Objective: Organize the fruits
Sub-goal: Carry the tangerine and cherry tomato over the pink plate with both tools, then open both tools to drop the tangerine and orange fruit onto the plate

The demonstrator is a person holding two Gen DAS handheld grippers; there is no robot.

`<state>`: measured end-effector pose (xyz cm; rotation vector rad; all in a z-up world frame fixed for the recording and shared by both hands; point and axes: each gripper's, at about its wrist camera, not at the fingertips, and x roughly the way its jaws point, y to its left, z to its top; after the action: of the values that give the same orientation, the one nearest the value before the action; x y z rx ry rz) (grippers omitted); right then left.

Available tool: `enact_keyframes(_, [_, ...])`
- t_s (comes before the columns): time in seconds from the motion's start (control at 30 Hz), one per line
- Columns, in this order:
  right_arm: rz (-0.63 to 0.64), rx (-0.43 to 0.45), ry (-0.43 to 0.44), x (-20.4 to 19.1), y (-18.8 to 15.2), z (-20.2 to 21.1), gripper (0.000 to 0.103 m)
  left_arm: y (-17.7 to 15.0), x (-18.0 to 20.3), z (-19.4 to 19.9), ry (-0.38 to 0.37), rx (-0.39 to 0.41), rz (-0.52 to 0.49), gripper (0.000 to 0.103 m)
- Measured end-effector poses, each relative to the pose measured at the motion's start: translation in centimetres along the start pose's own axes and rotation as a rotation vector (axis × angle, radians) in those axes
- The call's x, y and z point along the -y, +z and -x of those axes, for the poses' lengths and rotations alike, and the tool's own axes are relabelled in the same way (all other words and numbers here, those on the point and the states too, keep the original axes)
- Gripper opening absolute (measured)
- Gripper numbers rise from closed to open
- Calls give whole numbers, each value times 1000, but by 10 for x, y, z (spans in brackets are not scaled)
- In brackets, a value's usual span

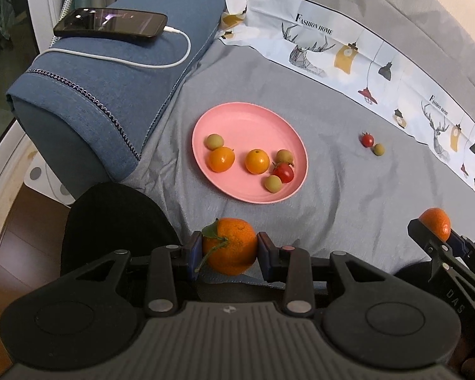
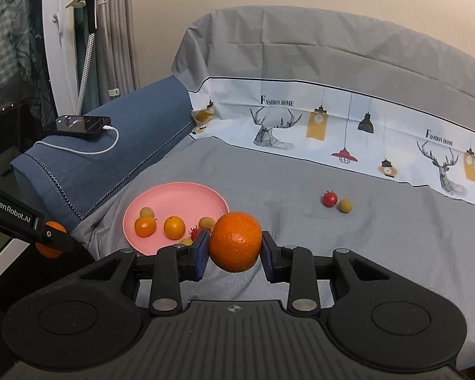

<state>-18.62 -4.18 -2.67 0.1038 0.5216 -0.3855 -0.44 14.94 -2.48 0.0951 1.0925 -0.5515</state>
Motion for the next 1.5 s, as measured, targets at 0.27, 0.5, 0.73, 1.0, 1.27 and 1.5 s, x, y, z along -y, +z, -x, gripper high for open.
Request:
enact_keyframes(0.27, [29, -40, 19, -4, 6, -24, 35, 17, -5, -21, -12, -24, 8, 40])
enact_keyframes(0.5, [31, -87, 51, -10, 17, -68, 35, 43, 1, -52, -8, -54, -11, 40])
enact_keyframes(0.73, [46, -115, 94, -20, 33, -126, 35, 76, 13, -91, 43, -68, -66, 40])
enact_keyframes(1.0, [38, -152, 110, -20, 44, -185, 35, 106, 23, -134, 81, -87, -121, 40])
enact_keyframes(1.27, [35, -176, 114, -19, 51, -225, 35, 119, 27, -163, 88, -110, -140, 40])
enact_keyframes(1.5, [57, -198, 125, -23, 48, -247, 35, 132, 29, -184, 98, -103, -156, 40])
